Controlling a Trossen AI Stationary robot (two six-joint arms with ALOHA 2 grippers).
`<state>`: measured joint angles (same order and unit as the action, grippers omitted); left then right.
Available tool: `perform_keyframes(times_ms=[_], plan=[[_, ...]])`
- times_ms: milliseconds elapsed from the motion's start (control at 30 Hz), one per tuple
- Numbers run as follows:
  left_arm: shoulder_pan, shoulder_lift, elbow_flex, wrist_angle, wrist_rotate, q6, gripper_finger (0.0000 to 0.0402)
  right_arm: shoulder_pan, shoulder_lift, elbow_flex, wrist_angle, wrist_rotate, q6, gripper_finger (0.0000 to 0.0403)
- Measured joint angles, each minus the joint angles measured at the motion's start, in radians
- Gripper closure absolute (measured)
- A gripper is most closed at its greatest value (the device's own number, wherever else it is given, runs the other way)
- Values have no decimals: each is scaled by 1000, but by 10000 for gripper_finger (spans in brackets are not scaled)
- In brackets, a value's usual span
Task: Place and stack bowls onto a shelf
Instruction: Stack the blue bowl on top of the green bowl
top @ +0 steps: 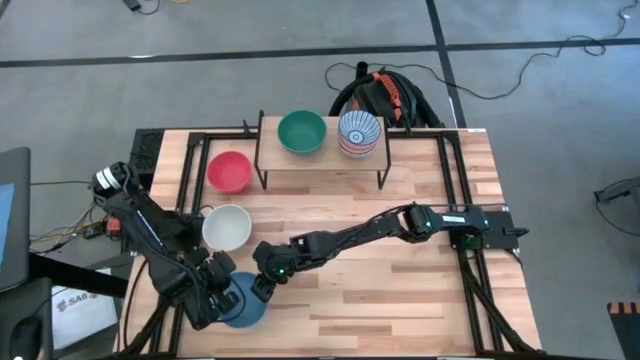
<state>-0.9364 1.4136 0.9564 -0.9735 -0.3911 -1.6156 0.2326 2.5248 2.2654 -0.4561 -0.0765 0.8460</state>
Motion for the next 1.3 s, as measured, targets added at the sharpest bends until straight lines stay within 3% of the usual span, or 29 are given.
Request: perform_keyframes(times_ms=[233,433,567,800,967,1300], plan=[[79,0,77,-19,14,97,401,-7,-13,2,-131,0,-15,206],[151,0,120,-16,16,128,398,-7,-33,1,-200,26,-27,315],[185,-3,172,-41,-19,170,372,-13,-61,-2,-291,80,-60,380],[195,-64,320,-223,-191,196,280,-71,-175,-2,-466,95,-152,367],[190,-121,429,-331,-319,208,231,-137,-281,-1,-541,141,-250,379],[210,-206,451,-393,-486,200,212,-354,-449,0,-560,215,-491,377]])
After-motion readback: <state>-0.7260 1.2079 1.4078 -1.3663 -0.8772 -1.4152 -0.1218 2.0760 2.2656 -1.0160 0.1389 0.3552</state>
